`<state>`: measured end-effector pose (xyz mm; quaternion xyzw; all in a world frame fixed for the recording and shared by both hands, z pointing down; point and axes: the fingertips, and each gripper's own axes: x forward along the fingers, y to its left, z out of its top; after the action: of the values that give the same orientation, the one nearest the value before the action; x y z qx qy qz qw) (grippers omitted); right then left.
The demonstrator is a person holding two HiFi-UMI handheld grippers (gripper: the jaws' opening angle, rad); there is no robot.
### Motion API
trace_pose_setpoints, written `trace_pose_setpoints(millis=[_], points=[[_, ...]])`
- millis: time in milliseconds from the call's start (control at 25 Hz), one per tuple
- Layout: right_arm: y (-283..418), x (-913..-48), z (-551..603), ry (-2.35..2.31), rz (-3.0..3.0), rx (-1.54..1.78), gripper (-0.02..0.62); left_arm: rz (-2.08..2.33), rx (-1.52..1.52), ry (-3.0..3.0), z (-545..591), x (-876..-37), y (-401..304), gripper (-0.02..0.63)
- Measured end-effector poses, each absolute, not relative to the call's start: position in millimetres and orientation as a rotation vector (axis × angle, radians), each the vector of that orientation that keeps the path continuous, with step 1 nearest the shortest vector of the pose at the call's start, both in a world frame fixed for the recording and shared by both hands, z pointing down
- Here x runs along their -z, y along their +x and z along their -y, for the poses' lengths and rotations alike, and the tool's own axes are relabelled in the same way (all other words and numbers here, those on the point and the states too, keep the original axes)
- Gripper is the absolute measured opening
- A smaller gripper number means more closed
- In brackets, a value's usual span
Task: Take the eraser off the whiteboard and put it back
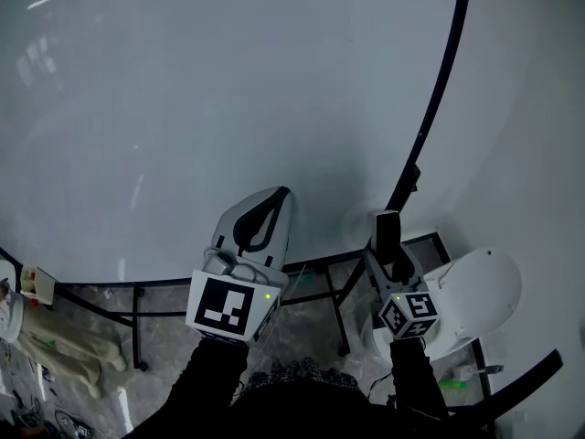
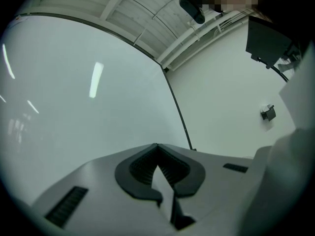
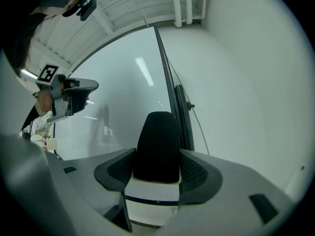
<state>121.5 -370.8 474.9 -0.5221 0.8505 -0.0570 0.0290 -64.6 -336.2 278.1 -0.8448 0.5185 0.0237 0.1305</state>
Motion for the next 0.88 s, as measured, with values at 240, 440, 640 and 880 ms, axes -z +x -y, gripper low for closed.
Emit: trace_pose_setpoints(millis=[240, 440, 640, 880], points=[[119.5, -506.0, 378.1, -1.631, -2.671, 0.258, 0.276, -1.486, -0.095, -2.477, 336.9, -283.0, -60.8, 0.005], [118.5, -519.9, 386.0, -1.636, -2.683, 0.306, 0.276, -1.500, -0.077, -2.476, 339.6, -287.2, -62.4, 0.005], [113.8, -537.5, 390.5, -1.650, -2.713, 0.350, 0.276, -1.515, -0.056, -2.479, 339.7, -292.8, -64.3, 0.005], [108.9, -563.1, 398.1, -1.697, -2.730, 0.416, 0.276, -1.540, -0.049, -2.465, 338.8, -293.9, -70.2, 0.005]])
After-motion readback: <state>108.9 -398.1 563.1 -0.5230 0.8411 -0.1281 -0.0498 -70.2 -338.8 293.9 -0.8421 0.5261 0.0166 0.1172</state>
